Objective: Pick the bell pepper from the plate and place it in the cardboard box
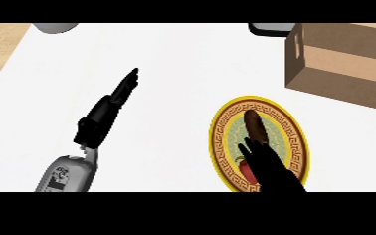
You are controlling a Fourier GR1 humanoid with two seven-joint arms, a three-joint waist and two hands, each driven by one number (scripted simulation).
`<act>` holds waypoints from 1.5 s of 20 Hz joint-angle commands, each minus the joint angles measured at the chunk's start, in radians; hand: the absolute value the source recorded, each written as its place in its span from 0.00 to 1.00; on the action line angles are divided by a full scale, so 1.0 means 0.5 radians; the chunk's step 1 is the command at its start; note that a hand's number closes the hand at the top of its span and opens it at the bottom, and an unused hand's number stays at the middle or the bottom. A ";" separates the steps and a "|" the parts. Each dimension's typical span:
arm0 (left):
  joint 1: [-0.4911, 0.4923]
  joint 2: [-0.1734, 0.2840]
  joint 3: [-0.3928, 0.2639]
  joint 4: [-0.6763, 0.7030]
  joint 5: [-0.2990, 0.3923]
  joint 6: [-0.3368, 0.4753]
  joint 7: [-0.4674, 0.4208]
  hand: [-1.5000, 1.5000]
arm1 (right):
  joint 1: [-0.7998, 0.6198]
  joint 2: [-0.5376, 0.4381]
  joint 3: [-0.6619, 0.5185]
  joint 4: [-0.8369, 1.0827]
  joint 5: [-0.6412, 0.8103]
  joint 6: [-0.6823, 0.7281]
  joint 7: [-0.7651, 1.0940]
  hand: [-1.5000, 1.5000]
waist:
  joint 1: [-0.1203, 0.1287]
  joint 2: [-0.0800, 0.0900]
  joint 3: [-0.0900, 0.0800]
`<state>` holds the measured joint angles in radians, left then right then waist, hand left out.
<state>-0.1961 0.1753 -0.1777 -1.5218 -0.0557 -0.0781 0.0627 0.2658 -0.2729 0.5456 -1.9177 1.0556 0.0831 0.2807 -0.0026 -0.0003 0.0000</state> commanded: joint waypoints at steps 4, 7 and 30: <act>0.033 -0.052 0.033 -0.203 -0.043 -0.032 0.170 0.50 | 0.003 0.003 -0.057 0.142 0.010 -0.073 -0.101 0.00 | 0.003 -0.002 0.000; 0.076 -0.013 0.101 -0.116 0.025 -0.137 0.052 0.50 | -0.132 0.129 -0.011 0.438 0.128 -0.129 -0.073 0.00 | 0.008 0.000 0.000; -0.037 -0.111 0.144 -0.031 -0.085 -0.143 0.054 0.50 | -0.507 -0.396 -0.911 0.806 -0.301 0.101 -0.487 1.00 | 0.024 0.010 0.002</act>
<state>-0.1987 0.1267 -0.1062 -1.5274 -0.1006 -0.1517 0.0694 0.0946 -0.3737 0.2670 -1.6401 0.9934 0.0847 0.0855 0.0026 -0.0091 -0.0070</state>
